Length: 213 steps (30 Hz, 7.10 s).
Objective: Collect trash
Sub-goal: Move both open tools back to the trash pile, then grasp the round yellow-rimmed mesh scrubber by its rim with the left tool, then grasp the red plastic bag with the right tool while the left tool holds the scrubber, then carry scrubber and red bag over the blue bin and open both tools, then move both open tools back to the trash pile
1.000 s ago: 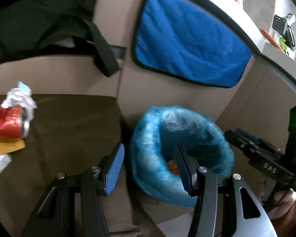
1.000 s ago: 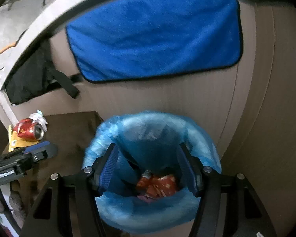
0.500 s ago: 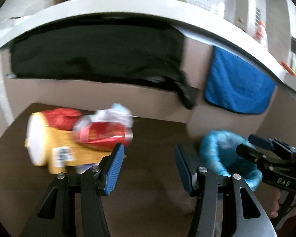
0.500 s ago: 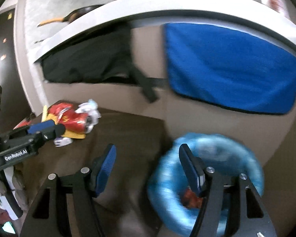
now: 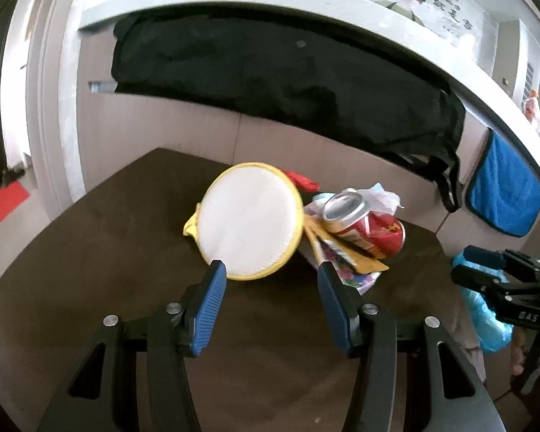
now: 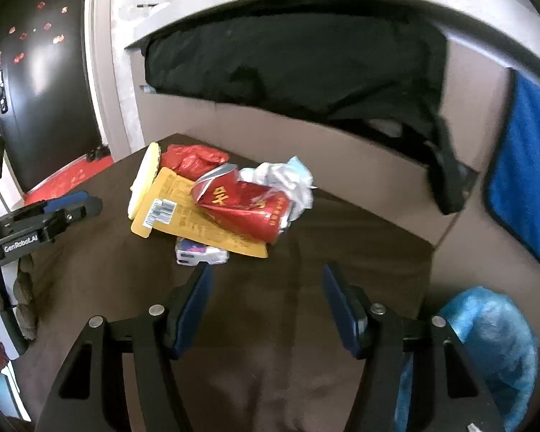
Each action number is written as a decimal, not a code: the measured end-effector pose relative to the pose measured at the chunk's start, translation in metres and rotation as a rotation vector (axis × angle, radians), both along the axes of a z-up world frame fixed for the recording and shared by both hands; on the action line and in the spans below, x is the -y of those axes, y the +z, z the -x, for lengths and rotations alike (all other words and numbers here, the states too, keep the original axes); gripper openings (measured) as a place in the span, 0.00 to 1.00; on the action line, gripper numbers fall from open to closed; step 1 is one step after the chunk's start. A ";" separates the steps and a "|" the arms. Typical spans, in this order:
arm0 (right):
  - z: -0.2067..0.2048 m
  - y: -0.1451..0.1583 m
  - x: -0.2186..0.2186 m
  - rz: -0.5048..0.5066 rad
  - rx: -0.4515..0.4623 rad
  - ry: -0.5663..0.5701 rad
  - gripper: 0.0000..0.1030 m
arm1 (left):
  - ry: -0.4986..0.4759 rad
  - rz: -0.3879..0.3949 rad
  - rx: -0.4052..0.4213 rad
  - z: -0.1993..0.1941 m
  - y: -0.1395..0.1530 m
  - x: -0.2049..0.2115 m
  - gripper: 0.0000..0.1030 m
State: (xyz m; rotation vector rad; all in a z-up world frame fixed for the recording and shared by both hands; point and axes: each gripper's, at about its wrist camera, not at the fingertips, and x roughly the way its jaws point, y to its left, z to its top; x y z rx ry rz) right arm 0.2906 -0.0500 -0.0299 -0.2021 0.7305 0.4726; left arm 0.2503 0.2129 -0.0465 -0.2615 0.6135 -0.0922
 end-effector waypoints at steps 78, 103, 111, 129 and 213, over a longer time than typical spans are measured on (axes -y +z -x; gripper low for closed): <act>-0.090 0.035 -0.155 0.036 -0.029 0.057 0.47 | 0.324 0.125 0.043 0.000 -0.005 -0.094 0.15; 0.061 0.094 0.116 -0.125 0.120 -0.202 0.48 | -0.157 -0.017 0.178 0.045 0.101 0.167 0.14; 0.086 0.095 0.216 -0.137 0.145 -0.368 0.49 | -0.349 -0.057 0.174 0.044 0.108 0.274 0.14; 0.079 0.029 0.321 -0.197 0.059 -0.545 0.50 | -0.502 -0.065 0.013 -0.010 0.055 0.392 0.14; -0.006 0.014 0.043 -0.108 -0.046 -0.060 0.62 | 0.120 0.030 -0.044 -0.003 0.002 0.024 0.48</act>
